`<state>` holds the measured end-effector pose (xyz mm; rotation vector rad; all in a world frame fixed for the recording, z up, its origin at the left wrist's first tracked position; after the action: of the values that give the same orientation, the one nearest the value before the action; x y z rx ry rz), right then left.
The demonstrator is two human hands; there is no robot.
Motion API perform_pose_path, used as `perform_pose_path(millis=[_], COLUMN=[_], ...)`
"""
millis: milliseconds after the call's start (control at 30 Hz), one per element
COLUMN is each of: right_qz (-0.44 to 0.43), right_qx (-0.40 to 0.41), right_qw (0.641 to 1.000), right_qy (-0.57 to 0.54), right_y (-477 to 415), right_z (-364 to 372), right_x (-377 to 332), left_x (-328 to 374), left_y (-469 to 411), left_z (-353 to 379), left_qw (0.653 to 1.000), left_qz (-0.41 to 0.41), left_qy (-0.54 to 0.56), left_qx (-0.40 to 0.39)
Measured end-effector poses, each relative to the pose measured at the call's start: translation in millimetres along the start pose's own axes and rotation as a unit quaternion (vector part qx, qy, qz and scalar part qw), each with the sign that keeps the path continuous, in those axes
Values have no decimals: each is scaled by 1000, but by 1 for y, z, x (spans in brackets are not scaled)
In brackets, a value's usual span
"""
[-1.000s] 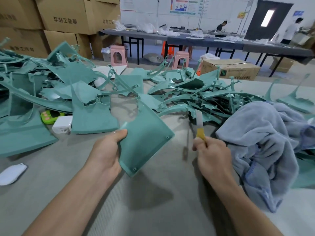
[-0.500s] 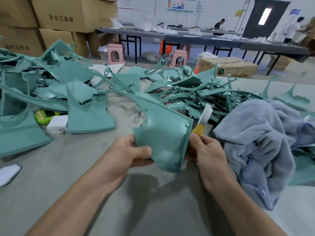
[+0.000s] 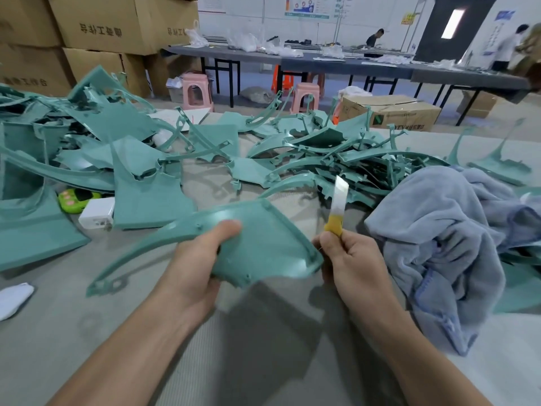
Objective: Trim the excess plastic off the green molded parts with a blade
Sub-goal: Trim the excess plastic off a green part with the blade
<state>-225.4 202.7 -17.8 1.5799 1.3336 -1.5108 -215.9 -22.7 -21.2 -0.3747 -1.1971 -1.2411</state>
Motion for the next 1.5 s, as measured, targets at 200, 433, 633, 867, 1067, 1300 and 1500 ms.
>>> perform_pose_path(millis=[200, 433, 633, 867, 1067, 1300, 1500], right_qz=[-60, -9, -68, -62, -18, -137, 92], right_qx=[-179, -33, -126, -148, -7, 120, -267], right_qw=[982, 994, 984, 985, 972, 948, 933], right_qy=[12, 101, 102, 70, 235, 259, -224], right_y=[30, 9, 17, 18, -7, -2, 34], right_z=[17, 6, 12, 6, -13, -40, 12], right_x=[-23, -7, -8, -14, 0, -27, -25], left_x=[17, 18, 17, 20, 28, 12, 16], left_y=[-12, -14, -15, -14, -3, 9, 9], left_z=[-13, -13, -11, -10, -6, 16, 14], left_qw=[993, 991, 992, 994, 983, 950, 936], left_qz=[22, 26, 8, 48, 182, 164, 157], left_qy=[74, 107, 112, 97, -15, -102, -103], left_qx=[87, 82, 49, 34, -17, -246, -297])
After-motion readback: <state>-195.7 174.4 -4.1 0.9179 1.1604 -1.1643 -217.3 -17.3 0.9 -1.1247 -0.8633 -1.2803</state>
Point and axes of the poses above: each hand's wrist, its own y-axis away from the middle knuckle, its own z-axis out of the palm, x = y × z, the point moved 6 cm from there along -y, towards the middle knuckle, and after that the axes turned 15 degrees about x, right-handed, at the moved point
